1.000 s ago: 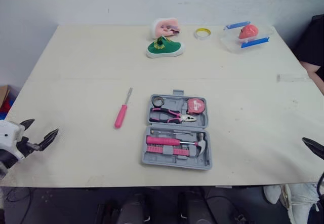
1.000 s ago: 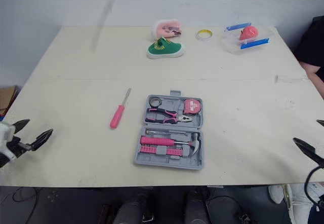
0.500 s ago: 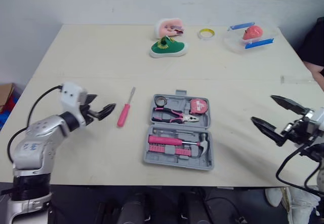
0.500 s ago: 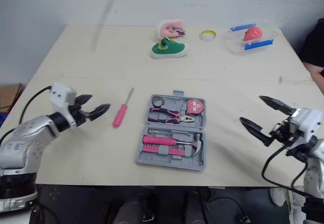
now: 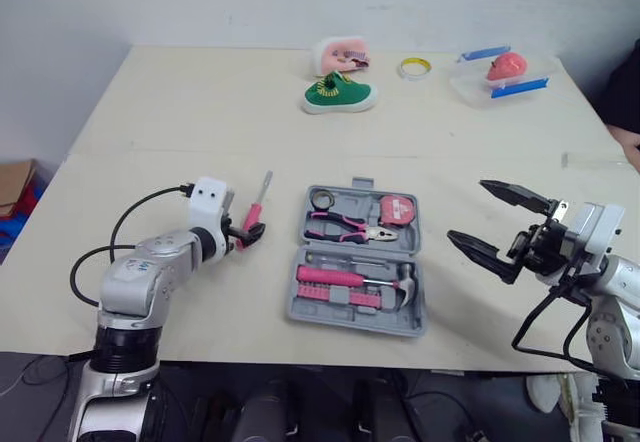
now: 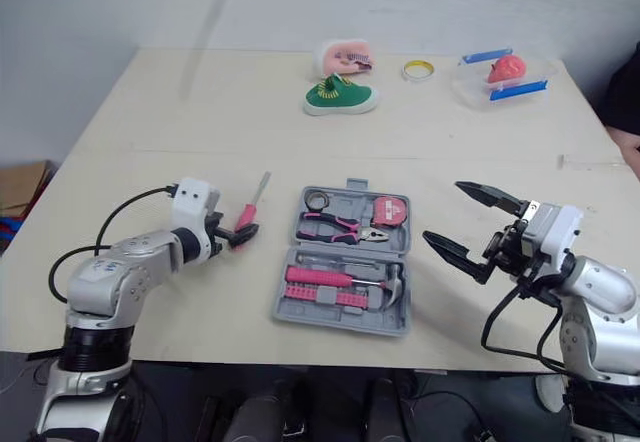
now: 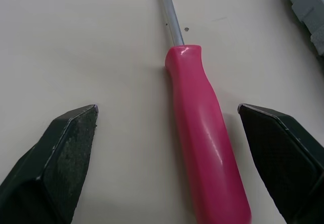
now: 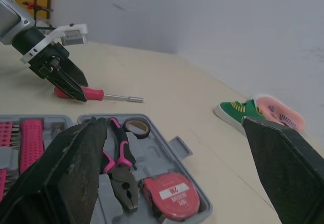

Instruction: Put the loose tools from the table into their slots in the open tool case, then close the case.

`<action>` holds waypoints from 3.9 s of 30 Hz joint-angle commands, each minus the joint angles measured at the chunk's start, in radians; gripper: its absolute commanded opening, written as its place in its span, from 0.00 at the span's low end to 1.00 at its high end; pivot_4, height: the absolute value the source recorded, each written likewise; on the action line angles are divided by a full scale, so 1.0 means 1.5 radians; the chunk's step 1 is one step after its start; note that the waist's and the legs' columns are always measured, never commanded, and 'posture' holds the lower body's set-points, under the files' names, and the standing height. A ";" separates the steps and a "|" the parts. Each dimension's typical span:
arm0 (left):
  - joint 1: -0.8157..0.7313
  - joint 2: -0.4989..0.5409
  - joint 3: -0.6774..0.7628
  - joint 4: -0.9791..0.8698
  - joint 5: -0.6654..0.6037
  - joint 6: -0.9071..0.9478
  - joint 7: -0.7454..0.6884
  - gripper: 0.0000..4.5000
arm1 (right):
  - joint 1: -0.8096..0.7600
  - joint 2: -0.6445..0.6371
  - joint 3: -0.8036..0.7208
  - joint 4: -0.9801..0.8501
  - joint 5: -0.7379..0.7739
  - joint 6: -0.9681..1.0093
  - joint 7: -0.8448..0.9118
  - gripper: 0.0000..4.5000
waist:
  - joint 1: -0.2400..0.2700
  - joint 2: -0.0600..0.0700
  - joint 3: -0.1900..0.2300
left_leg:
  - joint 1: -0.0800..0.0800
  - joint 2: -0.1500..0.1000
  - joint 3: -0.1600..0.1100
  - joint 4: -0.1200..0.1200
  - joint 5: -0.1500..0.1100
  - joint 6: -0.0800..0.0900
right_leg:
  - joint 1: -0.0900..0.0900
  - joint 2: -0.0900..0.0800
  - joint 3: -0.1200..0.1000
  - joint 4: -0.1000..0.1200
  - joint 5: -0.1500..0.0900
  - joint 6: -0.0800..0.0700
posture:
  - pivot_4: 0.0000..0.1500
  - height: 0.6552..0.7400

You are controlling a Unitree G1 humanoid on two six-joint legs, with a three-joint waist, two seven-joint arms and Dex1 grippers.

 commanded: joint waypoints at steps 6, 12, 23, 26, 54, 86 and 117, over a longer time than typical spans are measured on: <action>0.015 -0.024 -0.017 0.007 0.012 0.009 -0.013 0.28 | 0.012 -0.002 0.006 -0.026 0.000 -0.009 0.006 1.00 | 0.010 0.000 0.000 | 0.000 0.000 0.000 0.000 0.000 0.000 | 0.000 0.000 0.000 0.000 0.000 0.000 | 1.00 1.00; 0.014 -0.026 0.013 0.001 -0.003 -0.071 -0.056 0.12 | 0.021 -0.010 0.001 -0.018 -0.010 -0.018 0.009 1.00 | 0.012 0.000 0.000 | 0.000 0.000 0.000 0.000 0.000 0.000 | 0.000 0.000 0.000 0.000 0.000 0.000 | 1.00 1.00; -0.017 0.154 -0.028 -0.012 -0.063 -0.356 -0.475 0.12 | 0.067 -0.046 -0.030 -0.048 0.018 0.003 0.041 1.00 | 0.009 0.000 0.000 | 0.000 0.000 0.001 0.000 0.000 -0.001 | -0.001 0.000 0.000 -0.001 0.000 0.000 | 1.00 1.00; -0.031 0.175 -0.060 -0.038 -0.080 -0.427 -0.589 0.12 | 0.094 -0.052 -0.027 -0.081 0.036 0.021 0.056 1.00 | 0.010 0.000 0.000 | 0.000 0.000 0.001 -0.001 -0.001 -0.001 | -0.001 0.000 0.000 -0.001 0.000 0.000 | 1.00 1.00; -0.112 0.190 -0.386 -0.134 0.077 -0.231 -0.637 0.12 | 0.279 -0.075 -0.019 -0.206 0.037 0.115 0.059 1.00 | 0.012 0.000 0.000 | -0.001 0.000 -0.001 0.001 0.000 0.002 | 0.000 0.000 0.000 -0.001 0.000 0.000 | 1.00 1.00; -0.006 0.086 -0.228 -0.020 0.001 -0.538 -0.643 0.62 | 0.273 -0.063 -0.006 -0.218 0.032 0.130 0.030 1.00 | 0.012 0.000 0.000 | -0.001 0.000 -0.002 0.003 0.000 0.002 | 0.001 -0.001 -0.001 0.000 0.000 0.000 | 1.00 1.00; 0.026 0.019 -0.344 0.142 0.175 -0.601 -0.606 0.01 | 0.320 -0.041 -0.022 -0.181 0.000 0.099 0.025 1.00 | 0.013 0.000 0.000 | -0.001 0.000 -0.002 0.005 -0.002 0.004 | 0.003 -0.001 -0.002 -0.001 0.000 0.000 | 1.00 1.00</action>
